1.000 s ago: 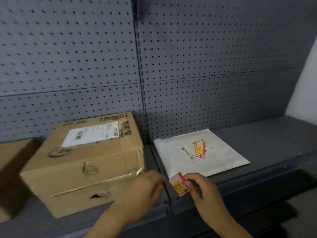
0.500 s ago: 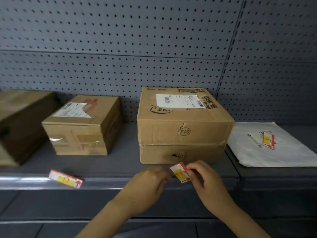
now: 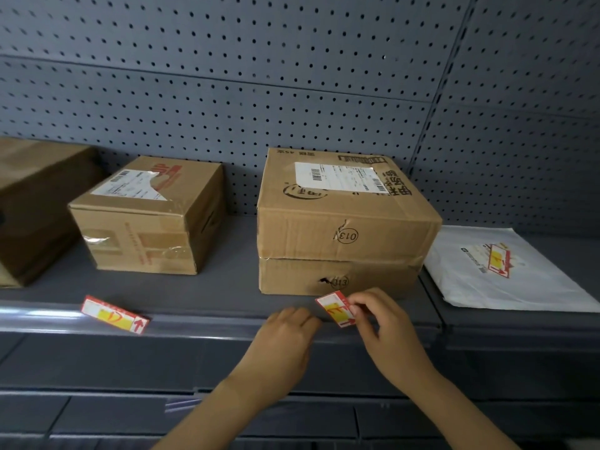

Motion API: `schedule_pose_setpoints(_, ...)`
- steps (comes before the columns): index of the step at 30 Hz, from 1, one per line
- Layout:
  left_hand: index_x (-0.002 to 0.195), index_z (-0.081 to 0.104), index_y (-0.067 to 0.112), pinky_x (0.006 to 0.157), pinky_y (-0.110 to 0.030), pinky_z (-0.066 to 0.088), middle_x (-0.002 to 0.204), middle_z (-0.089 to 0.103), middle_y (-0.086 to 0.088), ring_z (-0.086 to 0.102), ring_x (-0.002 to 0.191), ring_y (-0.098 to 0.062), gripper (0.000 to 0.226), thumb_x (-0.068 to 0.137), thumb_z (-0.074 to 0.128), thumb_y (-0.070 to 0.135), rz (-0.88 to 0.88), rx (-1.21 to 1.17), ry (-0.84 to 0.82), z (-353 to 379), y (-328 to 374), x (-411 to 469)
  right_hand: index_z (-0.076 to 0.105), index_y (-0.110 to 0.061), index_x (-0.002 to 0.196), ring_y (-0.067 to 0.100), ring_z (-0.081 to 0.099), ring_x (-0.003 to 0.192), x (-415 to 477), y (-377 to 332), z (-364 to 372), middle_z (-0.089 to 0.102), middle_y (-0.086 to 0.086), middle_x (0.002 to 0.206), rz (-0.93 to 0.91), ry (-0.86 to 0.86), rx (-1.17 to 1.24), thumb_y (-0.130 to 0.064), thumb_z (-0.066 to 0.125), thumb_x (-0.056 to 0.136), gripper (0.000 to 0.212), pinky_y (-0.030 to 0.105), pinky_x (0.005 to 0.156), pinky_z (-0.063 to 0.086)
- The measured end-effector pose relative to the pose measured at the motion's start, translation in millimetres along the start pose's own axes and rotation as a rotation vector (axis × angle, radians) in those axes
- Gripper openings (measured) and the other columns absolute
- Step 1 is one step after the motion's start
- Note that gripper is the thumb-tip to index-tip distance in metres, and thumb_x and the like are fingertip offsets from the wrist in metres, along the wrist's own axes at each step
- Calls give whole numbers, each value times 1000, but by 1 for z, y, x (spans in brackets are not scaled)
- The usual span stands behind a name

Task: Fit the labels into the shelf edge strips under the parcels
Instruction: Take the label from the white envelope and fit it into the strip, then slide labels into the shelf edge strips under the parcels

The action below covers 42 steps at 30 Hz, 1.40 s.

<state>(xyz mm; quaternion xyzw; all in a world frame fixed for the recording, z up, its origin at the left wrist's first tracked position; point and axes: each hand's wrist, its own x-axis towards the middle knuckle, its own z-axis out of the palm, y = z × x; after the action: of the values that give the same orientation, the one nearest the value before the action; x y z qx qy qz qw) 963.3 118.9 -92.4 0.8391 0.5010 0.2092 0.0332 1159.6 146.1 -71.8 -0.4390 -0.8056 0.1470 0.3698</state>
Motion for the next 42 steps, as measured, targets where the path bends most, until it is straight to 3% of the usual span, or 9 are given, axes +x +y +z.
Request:
schedule_pose_setpoints(4, 97, 69, 15, 62, -31, 54, 87, 65, -3, 62, 73, -23, 61, 41, 80, -6, -21, 24, -6, 0, 5, 0, 60, -18, 102, 6, 57, 91, 5, -1, 3, 60, -6, 97, 7, 63, 31, -12, 54, 92, 13, 27, 73, 51)
schedule_pose_setpoints(8, 95, 69, 17, 63, -31, 53, 89, 62, -2, 59, 75, -22, 62, 37, 80, -4, -48, 30, -32, 2, 5, -2, 60, -18, 104, 5, 57, 91, 7, -1, 6, 60, -6, 98, 11, 49, 33, -12, 54, 92, 14, 25, 73, 51)
schedule_pose_setpoints(13, 127, 53, 17, 92, -32, 39, 122, 47, -2, 46, 109, -24, 61, 70, 65, -1, -35, 91, -88, 3, 12, -8, 61, -17, 103, 7, 57, 92, 5, 0, 2, 59, -6, 98, -51, 19, 3, -16, 53, 93, 13, 24, 74, 50)
schedule_pose_setpoints(16, 125, 56, 15, 86, -35, 45, 119, 52, -4, 52, 102, -27, 68, 61, 69, -2, -17, 71, -53, 2, 12, -9, 61, -18, 103, 7, 54, 91, 2, 4, 4, 58, -5, 98, -107, -80, -139, -14, 54, 93, 13, 29, 75, 50)
schedule_pose_setpoints(19, 137, 45, 16, 92, -35, 40, 124, 47, -4, 46, 104, -24, 71, 71, 63, -2, -9, 66, -56, 3, 12, -11, 64, -15, 103, 15, 54, 86, 1, 6, 9, 59, -1, 95, -208, -146, -363, -5, 67, 81, 24, 32, 69, 50)
schedule_pose_setpoints(28, 108, 64, 13, 72, -34, 50, 96, 64, -5, 60, 82, -23, 33, 75, 68, 9, 6, 130, -37, -16, 16, -8, 61, -19, 123, 23, 53, 73, -3, 2, 16, 58, 4, 86, -264, -172, -540, -2, 74, 71, 56, 35, 57, 47)
schedule_pose_setpoints(31, 93, 68, 14, 62, -31, 49, 84, 65, -4, 61, 70, -22, 21, 72, 71, 9, 49, 89, -16, -23, 16, -2, 52, -17, 132, 22, 53, 85, -9, -1, 10, 59, 3, 99, -193, -141, -460, -3, 71, 75, 62, 35, 69, 49)
schedule_pose_setpoints(36, 95, 68, 14, 63, -31, 47, 85, 64, -3, 60, 73, -21, 16, 80, 63, 9, 150, -19, 6, -23, 18, 12, 56, -23, 123, 12, 49, 101, -33, 2, -16, 57, -5, 110, 38, -37, -360, -13, 61, 87, 38, 30, 86, 45)
schedule_pose_setpoints(42, 92, 68, 26, 57, -19, 42, 81, 63, 9, 60, 69, -11, 19, 81, 53, 22, 279, -163, 15, -6, 43, 50, 63, -32, 100, 1, 46, 99, -71, 28, -74, 52, -22, 99, 283, 18, -340, -11, 64, 86, 25, 10, 80, 38)
